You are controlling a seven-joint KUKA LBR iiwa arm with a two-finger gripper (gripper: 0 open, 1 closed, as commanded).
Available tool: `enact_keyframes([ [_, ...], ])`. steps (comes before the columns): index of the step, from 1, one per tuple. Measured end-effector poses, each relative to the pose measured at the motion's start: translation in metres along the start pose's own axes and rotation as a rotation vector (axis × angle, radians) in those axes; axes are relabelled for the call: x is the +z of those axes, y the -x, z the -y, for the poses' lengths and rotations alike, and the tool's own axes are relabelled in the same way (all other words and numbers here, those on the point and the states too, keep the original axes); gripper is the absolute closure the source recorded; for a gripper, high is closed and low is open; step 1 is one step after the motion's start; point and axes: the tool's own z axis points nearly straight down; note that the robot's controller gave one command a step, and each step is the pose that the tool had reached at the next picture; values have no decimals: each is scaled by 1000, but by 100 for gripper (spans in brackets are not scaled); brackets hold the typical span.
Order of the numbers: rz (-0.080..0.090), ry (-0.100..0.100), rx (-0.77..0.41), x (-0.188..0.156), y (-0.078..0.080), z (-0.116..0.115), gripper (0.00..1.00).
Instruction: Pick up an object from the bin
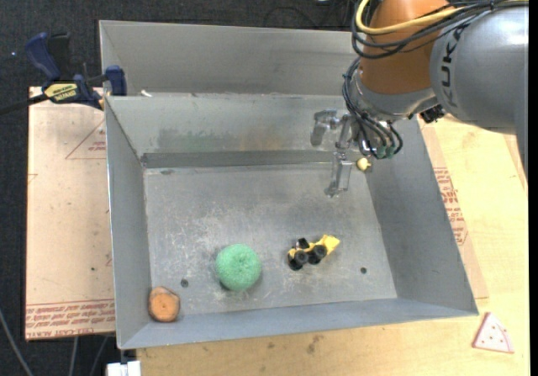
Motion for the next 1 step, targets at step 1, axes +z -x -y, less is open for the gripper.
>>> enact_keyframes([
  [1, 8, -1, -1, -5, 1, 0, 0],
])
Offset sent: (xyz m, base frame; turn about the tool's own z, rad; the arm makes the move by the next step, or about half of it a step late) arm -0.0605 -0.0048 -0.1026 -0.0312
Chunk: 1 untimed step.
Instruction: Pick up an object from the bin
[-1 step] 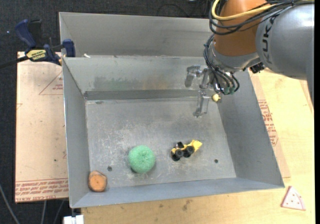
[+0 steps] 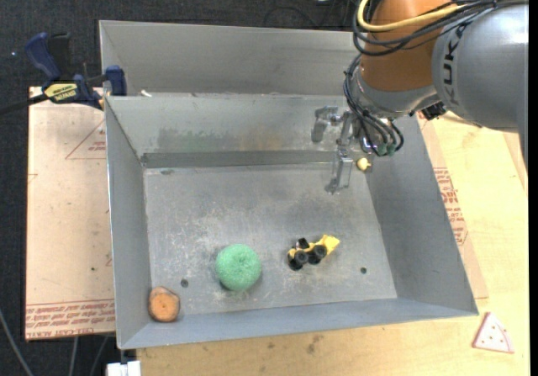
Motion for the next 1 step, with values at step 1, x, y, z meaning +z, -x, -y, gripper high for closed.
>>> enact_keyframes([
  [1, 6, 0, -14, 48, -28, 2, 0],
])
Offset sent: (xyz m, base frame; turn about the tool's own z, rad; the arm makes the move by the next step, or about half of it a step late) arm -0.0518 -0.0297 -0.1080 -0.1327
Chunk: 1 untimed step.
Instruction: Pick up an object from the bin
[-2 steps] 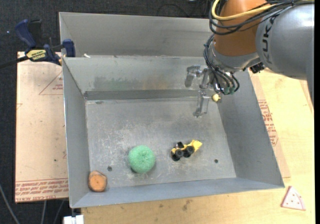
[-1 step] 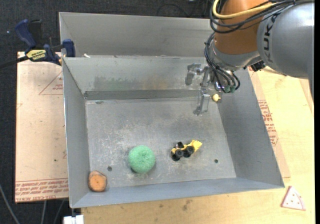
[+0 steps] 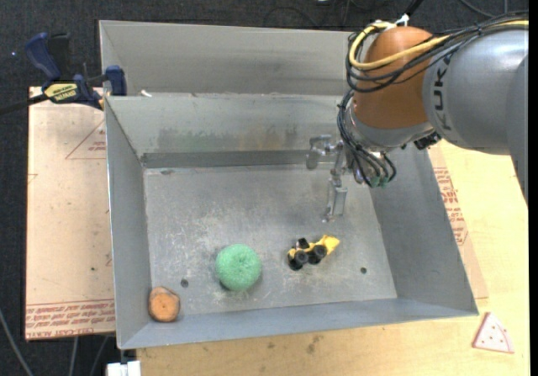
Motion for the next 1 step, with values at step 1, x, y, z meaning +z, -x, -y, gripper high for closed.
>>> enact_keyframes([
  [1, -8, 3, -115, 52, -21, 22, 0],
])
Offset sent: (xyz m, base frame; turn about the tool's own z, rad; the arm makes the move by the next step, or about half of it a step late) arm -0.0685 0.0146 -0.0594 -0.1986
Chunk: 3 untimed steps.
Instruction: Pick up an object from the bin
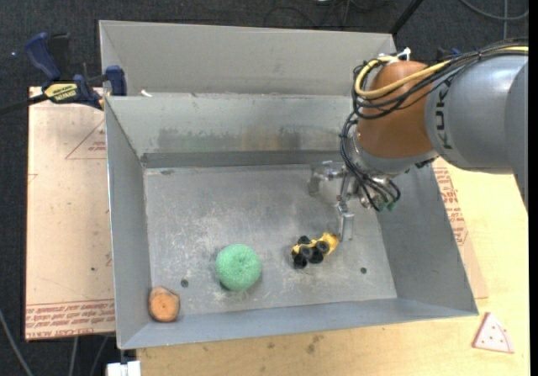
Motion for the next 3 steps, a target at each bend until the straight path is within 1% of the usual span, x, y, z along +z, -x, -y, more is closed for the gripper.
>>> enact_keyframes([
  [1, 13, -7, -53, 6, -28, -26, 0],
  [2, 7, -6, -213, 4, -42, -57, 0],
  [3, 7, -4, 2, 4, -30, -109, 100],
])
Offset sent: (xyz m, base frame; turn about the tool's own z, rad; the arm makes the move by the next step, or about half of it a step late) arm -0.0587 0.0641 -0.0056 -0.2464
